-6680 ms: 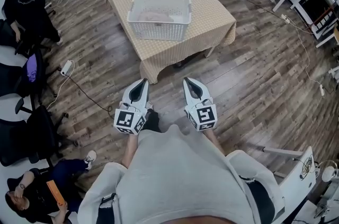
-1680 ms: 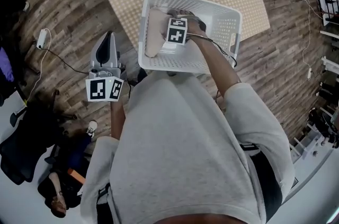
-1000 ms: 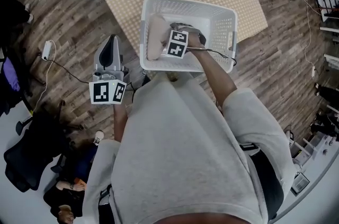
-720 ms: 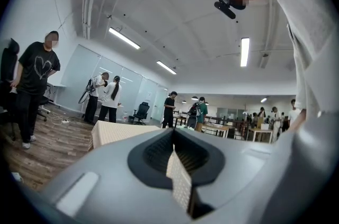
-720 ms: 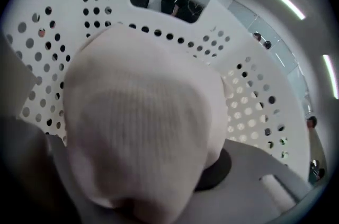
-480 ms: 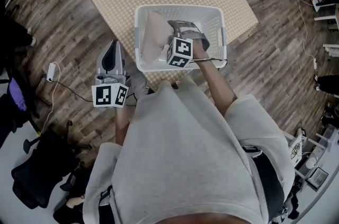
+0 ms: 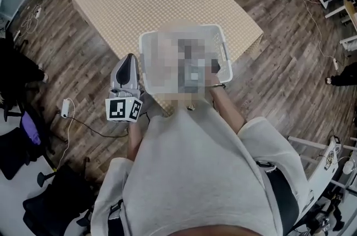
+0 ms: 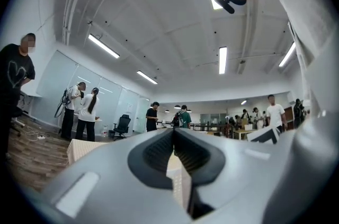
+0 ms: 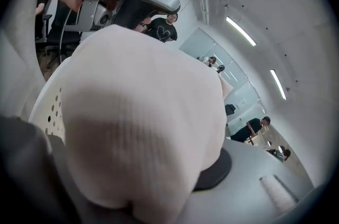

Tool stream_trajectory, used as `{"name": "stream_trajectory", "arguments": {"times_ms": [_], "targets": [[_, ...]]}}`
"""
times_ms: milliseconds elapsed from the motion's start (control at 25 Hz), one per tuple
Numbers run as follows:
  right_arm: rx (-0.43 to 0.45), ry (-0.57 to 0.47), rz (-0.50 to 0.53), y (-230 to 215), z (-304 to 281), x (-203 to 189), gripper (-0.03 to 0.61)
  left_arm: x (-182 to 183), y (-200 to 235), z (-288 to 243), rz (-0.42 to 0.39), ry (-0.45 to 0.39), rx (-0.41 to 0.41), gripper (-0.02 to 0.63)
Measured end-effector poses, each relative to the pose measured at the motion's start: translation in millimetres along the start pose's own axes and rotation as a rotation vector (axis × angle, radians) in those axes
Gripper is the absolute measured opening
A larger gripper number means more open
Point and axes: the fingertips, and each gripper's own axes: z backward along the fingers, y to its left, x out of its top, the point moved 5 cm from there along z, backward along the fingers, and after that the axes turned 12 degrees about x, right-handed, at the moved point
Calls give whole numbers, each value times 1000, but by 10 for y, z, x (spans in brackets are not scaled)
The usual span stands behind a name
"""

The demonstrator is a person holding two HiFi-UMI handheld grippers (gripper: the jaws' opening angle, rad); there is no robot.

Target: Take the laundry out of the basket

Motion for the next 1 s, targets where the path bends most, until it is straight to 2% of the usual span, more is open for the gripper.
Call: {"name": "stream_trajectory", "arguments": {"times_ms": [80,160,360,440,560,760,1000], "targets": [[-17,-65,-91,3,63,-23,170,4,-50,-8,-4,-6,-9,9],[-24,-187,-248,-46,156,-29,170,15,-77,-10,-7,-11,-13,9],[52,-663,-799,-248,481,-16,170,28,-20,2,5,-22,-8,9],[63,-790,-905,-290,596,-22,170,26,3,3,6,-21,-10,9],[44,-846,-935,-279,700,-8,170,23,33,8,11,-17,-19,9],[16,-825,-946,-159,801,44,170,61,-49,52,13,-11,-75,9],[-30,-849,-948,4,1074,208,170,65,-56,251,33,12,-131,9]]}}
